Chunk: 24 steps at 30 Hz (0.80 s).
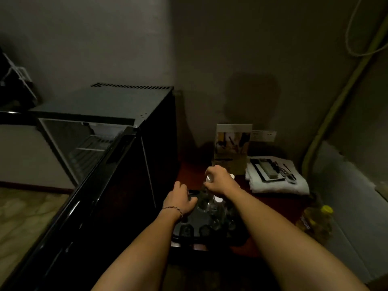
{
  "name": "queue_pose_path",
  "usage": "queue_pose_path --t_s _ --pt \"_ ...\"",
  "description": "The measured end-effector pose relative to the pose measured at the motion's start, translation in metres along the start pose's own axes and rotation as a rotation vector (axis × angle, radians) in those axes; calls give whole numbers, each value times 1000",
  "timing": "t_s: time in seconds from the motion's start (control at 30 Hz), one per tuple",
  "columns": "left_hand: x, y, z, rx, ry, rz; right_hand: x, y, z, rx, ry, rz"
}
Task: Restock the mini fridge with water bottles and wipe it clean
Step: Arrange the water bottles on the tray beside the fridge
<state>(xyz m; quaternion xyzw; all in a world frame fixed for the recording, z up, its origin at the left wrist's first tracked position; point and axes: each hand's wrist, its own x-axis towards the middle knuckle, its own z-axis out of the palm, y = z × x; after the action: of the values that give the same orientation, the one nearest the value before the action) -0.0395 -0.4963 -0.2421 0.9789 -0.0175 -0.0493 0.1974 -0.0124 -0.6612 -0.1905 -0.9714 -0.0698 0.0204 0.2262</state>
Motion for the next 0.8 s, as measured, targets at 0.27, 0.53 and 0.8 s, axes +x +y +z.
queue_pose_path --t_s 0.27,0.53,0.8 --pt "70 -1 29 -60 -8 -106 79 37 30 -35 -133 -70" --pt "118 -20 47 -67 -48 -89 122 49 70 -37 -195 -34" --pt "140 -15 48 -31 -87 -38 135 54 83 -60 -248 3"
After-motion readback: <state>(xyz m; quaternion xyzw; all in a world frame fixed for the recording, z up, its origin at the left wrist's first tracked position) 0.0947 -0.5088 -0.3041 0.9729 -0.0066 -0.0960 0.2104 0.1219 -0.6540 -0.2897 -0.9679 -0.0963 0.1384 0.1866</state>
